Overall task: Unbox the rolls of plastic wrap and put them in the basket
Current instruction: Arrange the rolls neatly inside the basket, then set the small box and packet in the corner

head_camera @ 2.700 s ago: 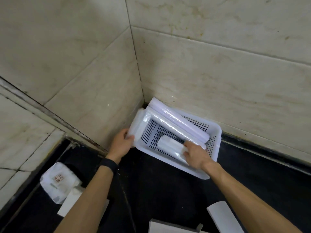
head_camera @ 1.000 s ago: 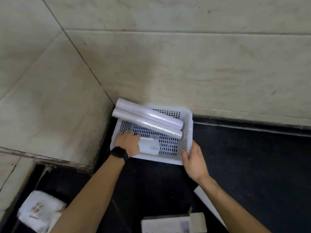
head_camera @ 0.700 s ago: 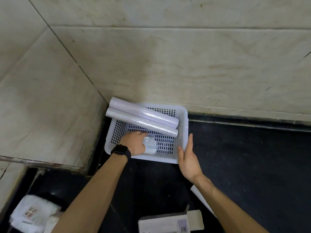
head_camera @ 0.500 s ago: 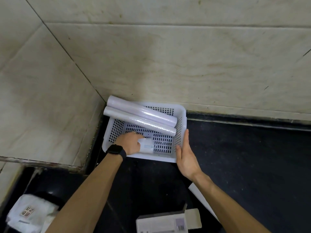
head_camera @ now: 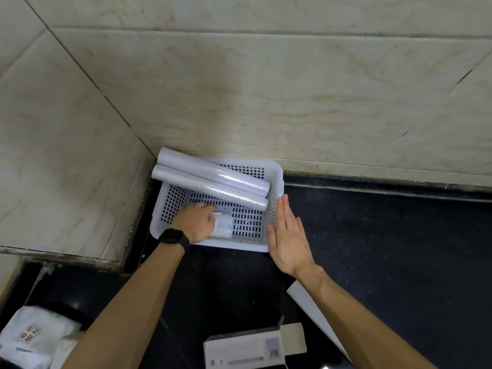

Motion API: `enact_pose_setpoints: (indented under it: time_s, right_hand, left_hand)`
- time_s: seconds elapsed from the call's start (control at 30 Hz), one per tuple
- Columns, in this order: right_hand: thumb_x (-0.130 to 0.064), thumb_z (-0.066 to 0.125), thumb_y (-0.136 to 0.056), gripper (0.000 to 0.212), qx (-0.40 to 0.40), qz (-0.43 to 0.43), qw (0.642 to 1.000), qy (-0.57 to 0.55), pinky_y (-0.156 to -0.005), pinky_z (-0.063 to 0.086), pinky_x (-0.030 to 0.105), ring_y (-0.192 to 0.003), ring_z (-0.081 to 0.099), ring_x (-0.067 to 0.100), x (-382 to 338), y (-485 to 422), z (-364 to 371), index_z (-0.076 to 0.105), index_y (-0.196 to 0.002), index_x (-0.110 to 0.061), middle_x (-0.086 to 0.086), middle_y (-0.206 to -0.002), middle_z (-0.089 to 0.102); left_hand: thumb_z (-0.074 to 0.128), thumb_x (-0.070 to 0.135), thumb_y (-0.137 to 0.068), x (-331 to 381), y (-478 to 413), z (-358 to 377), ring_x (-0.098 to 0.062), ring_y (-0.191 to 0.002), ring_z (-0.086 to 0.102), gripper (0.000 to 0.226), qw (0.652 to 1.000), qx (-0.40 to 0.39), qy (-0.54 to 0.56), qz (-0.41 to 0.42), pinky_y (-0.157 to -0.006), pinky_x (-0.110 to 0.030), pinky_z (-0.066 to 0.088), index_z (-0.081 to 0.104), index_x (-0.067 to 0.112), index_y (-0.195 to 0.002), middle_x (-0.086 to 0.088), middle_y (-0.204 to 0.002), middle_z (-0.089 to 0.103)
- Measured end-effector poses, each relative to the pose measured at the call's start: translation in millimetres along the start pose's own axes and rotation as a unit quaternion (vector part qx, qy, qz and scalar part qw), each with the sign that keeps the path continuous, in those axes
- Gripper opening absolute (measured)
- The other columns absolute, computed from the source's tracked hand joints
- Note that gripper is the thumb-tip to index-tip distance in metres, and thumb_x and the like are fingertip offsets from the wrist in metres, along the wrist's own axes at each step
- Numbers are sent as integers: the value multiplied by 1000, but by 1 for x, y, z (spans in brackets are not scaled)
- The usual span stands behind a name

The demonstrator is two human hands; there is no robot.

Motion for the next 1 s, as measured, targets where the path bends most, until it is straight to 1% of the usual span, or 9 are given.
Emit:
enact_pose_setpoints:
  time_s: [0.07, 0.17, 0.3, 0.4, 0.57, 0.67, 0.83, 0.93, 1.0]
  right_hand:
    - [-37, 22, -107, 67, -6, 2, 1000, 1, -125, 0, 41, -153, -12, 6, 1, 0, 1, -19, -157, -21, -8, -164, -27]
    - [-39, 20, -107, 66, -16, 6, 1000, 2, -125, -1, 41, -153, -12, 7, 2, -1, 2, -19, -158, -21, -9, -164, -27]
    - [-42, 20, -107, 67, -21, 6, 1000, -4, -125, 0, 41, -152, -11, 5, 1, -1, 1, -19, -157, -23, -11, -163, -28]
    - [-47, 21, -106, 69, -37, 9, 999, -6, -125, 3, 44, -153, -6, 7, 2, 0, 0, -20, -157, -25, -13, -163, -29]
    - [-56, 18, -104, 73, -65, 0, 997, 38, -125, 4, 48, -155, -6, 16, -4, 1, -11, -15, -159, -22, -5, -166, -22]
    - [-50, 26, -104, 66, -29, -92, 988, 123, -125, 9, 53, -156, -1, 21, -36, 15, -31, 7, -161, -23, -1, -169, -1]
    - [-39, 52, -101, 52, 19, -263, 960, 98, -121, 25, 54, -152, 22, 27, -119, 75, -45, 46, -150, -22, 3, -158, 39]
    - [-35, 60, -98, 44, 15, -319, 945, 66, -117, 33, 53, -148, 33, 27, -167, 106, -31, 59, -140, -20, 5, -151, 50]
    - [-33, 62, -97, 42, -13, -355, 933, 65, -119, 32, 45, -145, 38, 24, -197, 128, -11, 63, -136, -20, 4, -148, 54]
  left_hand:
    - [38, 21, -99, -1, -1, 7, -24, -119, 53, 45, 1000, -26, 3, -2, -103, -40, 42, 50, 26, -142, -4, -143, 51]
    - [41, 17, -97, -1, -4, 9, -24, -112, 56, 44, 999, -32, 6, -11, -91, -32, 43, 56, 28, -137, -5, -136, 54]
    - [43, 14, -95, 1, 0, 6, -25, -113, 56, 44, 999, -17, -19, -38, -115, -46, 23, 57, 29, -134, -5, -130, 59]
    - [41, 18, -96, 9, 15, -7, -25, -118, 54, 44, 999, 37, -11, -29, -113, -44, 28, 51, 24, -139, -5, -137, 57]
    - [47, 20, -96, 26, 83, -27, -24, -123, 54, 45, 986, 134, 96, -22, -110, -42, 35, 52, 22, -140, -5, -138, 58]
    - [54, 20, -94, 19, 147, -32, -24, -115, 59, 41, 963, 209, 158, -71, -102, -42, 46, 59, 19, -134, -6, -131, 63]
    - [54, 40, -95, -14, 270, -16, -22, -115, 60, 40, 907, 294, 203, -221, -100, -43, 47, 62, 22, -129, 0, -128, 64]
    - [53, 44, -95, -35, 339, 4, -21, -120, 57, 42, 877, 312, 199, -306, -104, -41, 44, 62, 23, -131, 2, -129, 63]
    - [54, 41, -95, -52, 377, 19, -21, -120, 56, 41, 861, 315, 192, -351, -105, -40, 43, 62, 22, -130, 0, -130, 62]
Point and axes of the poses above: each hand's wrist, its own y-axis away from the middle knuckle, its own z-axis out of the palm, x = y × z, the point moved 10 cm from there along -y, towards the middle knuckle
